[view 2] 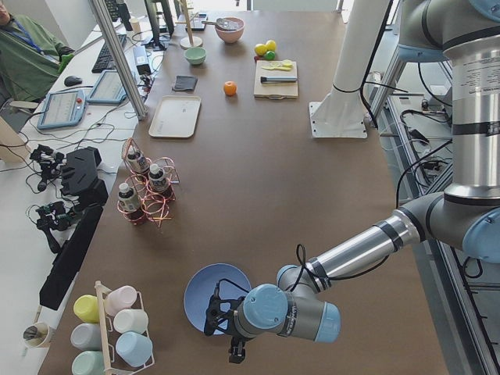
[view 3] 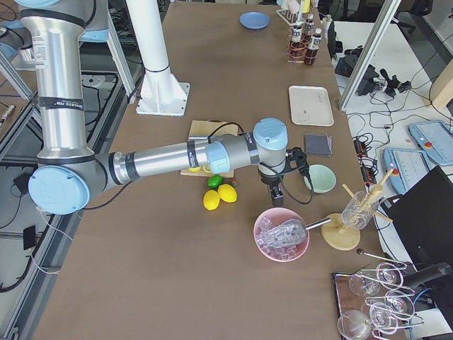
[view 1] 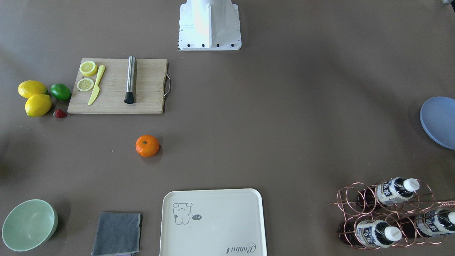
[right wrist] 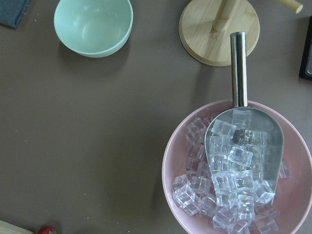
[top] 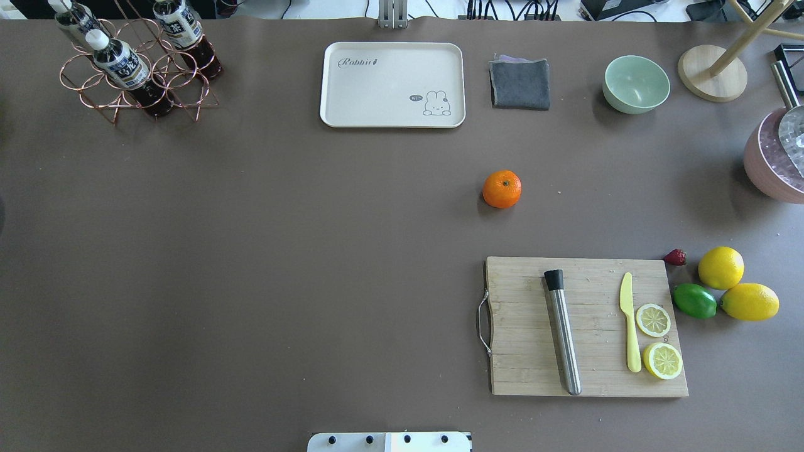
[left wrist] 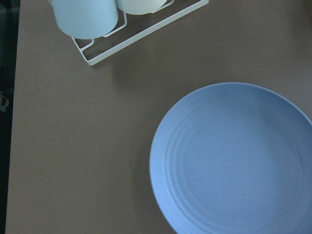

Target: Pick orange to plate

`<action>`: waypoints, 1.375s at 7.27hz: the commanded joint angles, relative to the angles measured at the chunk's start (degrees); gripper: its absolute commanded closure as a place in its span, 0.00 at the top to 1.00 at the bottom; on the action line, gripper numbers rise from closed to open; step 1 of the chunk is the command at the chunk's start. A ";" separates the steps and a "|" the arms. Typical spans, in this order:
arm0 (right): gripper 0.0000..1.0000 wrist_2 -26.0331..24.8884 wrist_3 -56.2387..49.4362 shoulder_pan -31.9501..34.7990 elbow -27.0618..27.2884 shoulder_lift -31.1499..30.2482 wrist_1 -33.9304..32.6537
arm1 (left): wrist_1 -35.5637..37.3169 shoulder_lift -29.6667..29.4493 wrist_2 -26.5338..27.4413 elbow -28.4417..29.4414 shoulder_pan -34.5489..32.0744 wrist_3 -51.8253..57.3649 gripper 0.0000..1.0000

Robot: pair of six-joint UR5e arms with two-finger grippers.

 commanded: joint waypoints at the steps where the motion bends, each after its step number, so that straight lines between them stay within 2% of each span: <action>1: 1.00 -3.01 7.31 -2.83 -0.03 1.80 0.40 | -0.42 -3.29 -0.01 4.52 0.25 -0.36 0.98; 2: 1.00 -3.47 9.87 -4.24 -0.38 2.60 0.22 | -0.42 -5.49 -0.01 6.81 0.51 -0.62 0.98; 4: 1.00 -3.39 11.92 -4.52 -0.47 3.05 0.48 | -0.51 -8.58 0.08 8.24 5.94 -6.22 0.98; 6: 1.00 -3.39 12.01 -4.52 -0.47 3.31 0.48 | -0.59 -9.12 -0.10 8.67 7.36 -9.75 0.98; 10: 1.00 -3.13 12.10 -5.05 -0.56 3.84 0.57 | -1.39 -9.03 -0.01 12.54 7.46 -9.85 0.98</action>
